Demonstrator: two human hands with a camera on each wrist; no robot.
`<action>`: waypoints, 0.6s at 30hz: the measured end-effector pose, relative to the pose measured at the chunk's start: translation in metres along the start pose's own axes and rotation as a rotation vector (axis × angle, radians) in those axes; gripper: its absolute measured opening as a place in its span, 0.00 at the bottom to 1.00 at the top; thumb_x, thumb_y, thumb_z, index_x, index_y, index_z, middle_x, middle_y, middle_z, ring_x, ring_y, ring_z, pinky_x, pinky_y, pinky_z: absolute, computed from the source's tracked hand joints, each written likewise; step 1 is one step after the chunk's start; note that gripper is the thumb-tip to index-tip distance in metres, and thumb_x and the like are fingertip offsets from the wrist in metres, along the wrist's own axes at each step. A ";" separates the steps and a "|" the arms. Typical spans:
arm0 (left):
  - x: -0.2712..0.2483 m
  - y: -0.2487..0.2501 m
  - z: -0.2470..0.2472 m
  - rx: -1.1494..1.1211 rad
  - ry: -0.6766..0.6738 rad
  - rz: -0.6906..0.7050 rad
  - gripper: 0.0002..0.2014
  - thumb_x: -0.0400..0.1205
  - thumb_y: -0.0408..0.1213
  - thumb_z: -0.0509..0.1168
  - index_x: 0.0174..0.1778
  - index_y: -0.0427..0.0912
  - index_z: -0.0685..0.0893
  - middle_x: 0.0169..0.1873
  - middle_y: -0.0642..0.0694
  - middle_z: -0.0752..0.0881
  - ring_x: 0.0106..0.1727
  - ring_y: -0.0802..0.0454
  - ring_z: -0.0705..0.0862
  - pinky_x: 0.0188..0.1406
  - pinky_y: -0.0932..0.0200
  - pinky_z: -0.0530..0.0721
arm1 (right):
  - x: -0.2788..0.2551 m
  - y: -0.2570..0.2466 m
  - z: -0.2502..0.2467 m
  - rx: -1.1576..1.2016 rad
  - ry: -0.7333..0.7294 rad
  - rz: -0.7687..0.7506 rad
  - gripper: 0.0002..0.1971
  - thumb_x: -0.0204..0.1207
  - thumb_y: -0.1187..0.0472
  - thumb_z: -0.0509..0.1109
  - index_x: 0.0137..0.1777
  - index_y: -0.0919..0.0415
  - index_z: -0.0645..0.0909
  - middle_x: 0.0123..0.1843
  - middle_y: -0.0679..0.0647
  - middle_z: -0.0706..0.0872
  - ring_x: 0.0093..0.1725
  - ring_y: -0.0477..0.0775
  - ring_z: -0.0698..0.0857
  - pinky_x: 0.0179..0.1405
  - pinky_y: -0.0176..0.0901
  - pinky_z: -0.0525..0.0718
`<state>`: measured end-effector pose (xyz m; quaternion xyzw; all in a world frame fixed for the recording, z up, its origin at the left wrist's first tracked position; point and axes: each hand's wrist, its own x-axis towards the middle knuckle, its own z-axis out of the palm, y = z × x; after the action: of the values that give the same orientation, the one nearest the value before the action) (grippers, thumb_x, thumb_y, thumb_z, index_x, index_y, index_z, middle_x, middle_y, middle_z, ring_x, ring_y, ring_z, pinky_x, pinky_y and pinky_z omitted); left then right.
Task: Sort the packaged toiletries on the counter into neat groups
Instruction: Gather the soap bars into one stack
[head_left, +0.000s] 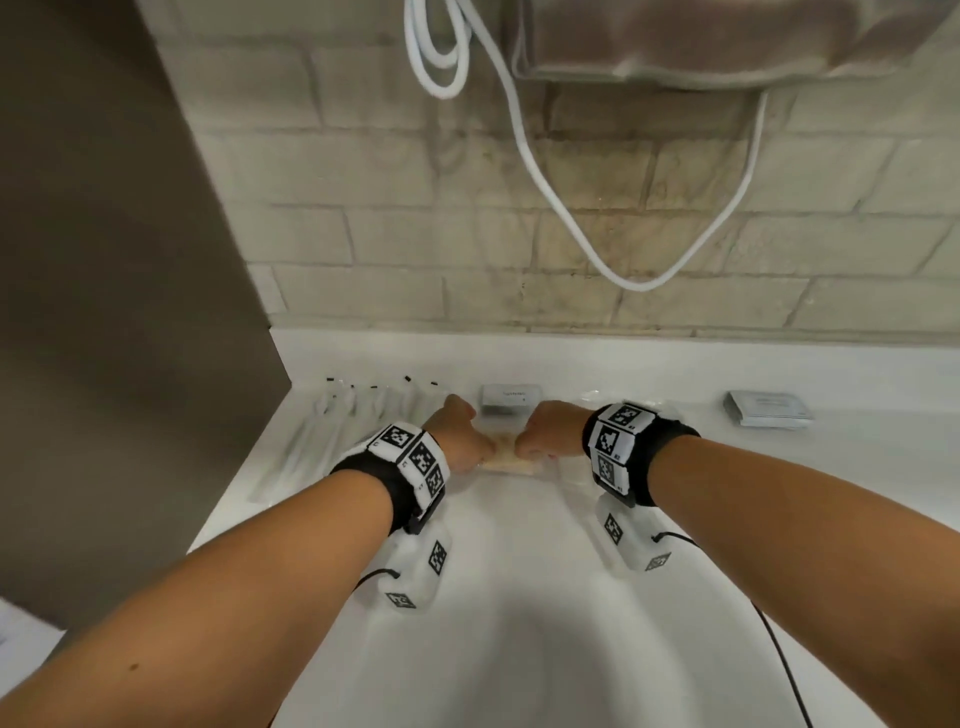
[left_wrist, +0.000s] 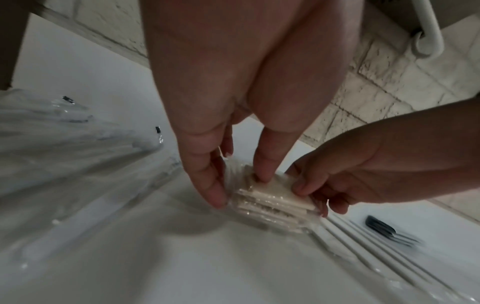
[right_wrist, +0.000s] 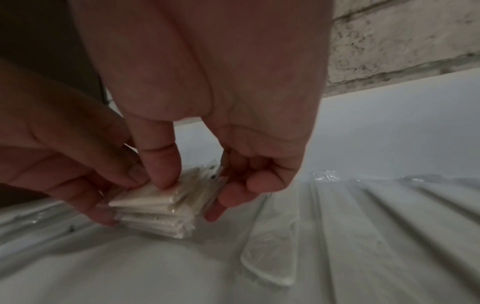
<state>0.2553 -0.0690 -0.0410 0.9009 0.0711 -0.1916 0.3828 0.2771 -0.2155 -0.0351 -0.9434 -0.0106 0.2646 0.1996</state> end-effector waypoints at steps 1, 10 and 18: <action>0.004 -0.001 0.001 0.045 -0.003 0.002 0.30 0.77 0.37 0.69 0.73 0.38 0.64 0.63 0.37 0.81 0.63 0.40 0.84 0.60 0.51 0.83 | 0.006 -0.001 0.001 -0.030 -0.008 0.003 0.16 0.68 0.57 0.68 0.22 0.59 0.70 0.25 0.51 0.73 0.25 0.51 0.71 0.27 0.38 0.66; 0.020 -0.005 0.002 0.209 -0.021 0.040 0.25 0.79 0.39 0.67 0.72 0.38 0.72 0.63 0.39 0.84 0.64 0.44 0.83 0.61 0.55 0.79 | 0.024 0.003 0.005 -0.174 -0.009 -0.010 0.18 0.68 0.52 0.66 0.22 0.57 0.67 0.25 0.50 0.69 0.26 0.50 0.70 0.28 0.39 0.67; 0.020 -0.002 -0.016 0.306 -0.063 0.151 0.28 0.80 0.43 0.66 0.76 0.42 0.69 0.72 0.43 0.76 0.70 0.45 0.77 0.65 0.55 0.77 | 0.003 -0.001 -0.012 -0.190 0.051 -0.118 0.23 0.78 0.48 0.63 0.63 0.65 0.81 0.62 0.60 0.84 0.62 0.61 0.83 0.60 0.48 0.81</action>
<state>0.2772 -0.0562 -0.0401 0.9451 -0.0386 -0.1989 0.2564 0.2854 -0.2189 -0.0272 -0.9622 -0.0861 0.2262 0.1245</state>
